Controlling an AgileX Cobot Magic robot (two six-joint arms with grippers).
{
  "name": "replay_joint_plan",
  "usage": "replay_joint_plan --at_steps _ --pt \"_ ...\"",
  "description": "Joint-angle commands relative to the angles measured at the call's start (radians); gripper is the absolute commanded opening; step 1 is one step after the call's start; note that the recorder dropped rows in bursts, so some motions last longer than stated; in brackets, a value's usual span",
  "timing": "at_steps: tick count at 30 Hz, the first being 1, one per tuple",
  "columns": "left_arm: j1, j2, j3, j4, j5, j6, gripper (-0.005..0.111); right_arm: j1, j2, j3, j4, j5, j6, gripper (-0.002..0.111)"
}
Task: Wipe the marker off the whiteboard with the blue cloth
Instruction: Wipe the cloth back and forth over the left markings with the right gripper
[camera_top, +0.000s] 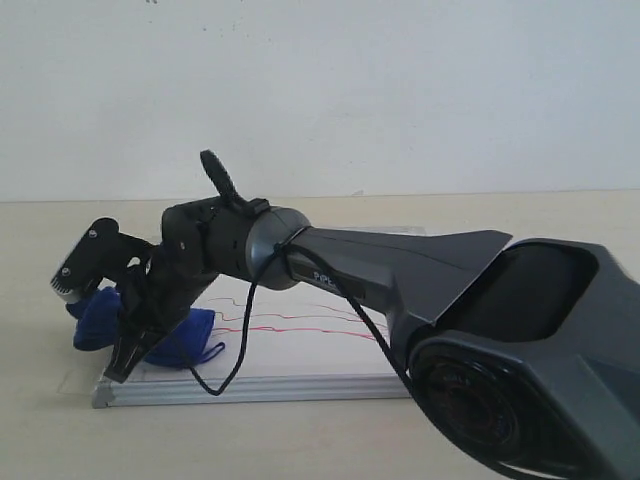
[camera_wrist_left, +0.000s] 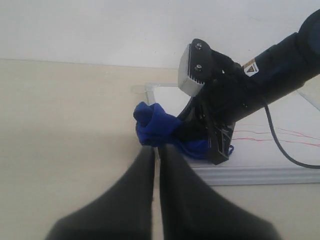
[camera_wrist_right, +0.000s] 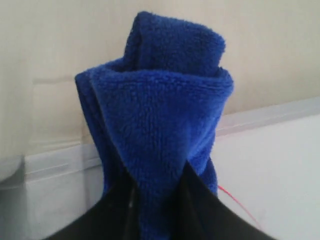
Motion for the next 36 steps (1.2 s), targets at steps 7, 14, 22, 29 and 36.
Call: replay_joint_plan --at_steps 7,14,22,29,36 --pt "0.003 -0.004 0.004 0.006 -0.001 -0.001 0.004 -0.033 0.013 0.002 -0.522 -0.114 0.432 0.000" --pt "0.003 -0.004 0.004 0.006 -0.001 -0.001 0.004 -0.031 0.027 0.002 -0.153 -0.119 0.147 0.000" --pt "0.003 -0.004 0.004 0.006 -0.001 -0.001 0.004 0.017 0.030 -0.003 0.316 0.037 -0.398 0.000" --pt "0.003 -0.004 0.004 0.006 -0.001 -0.001 0.004 -0.074 0.041 -0.014 0.064 -0.129 -0.191 0.000" --pt "0.003 -0.004 0.004 0.006 -0.001 -0.001 0.004 -0.144 0.057 -0.014 0.072 -0.151 0.011 0.000"
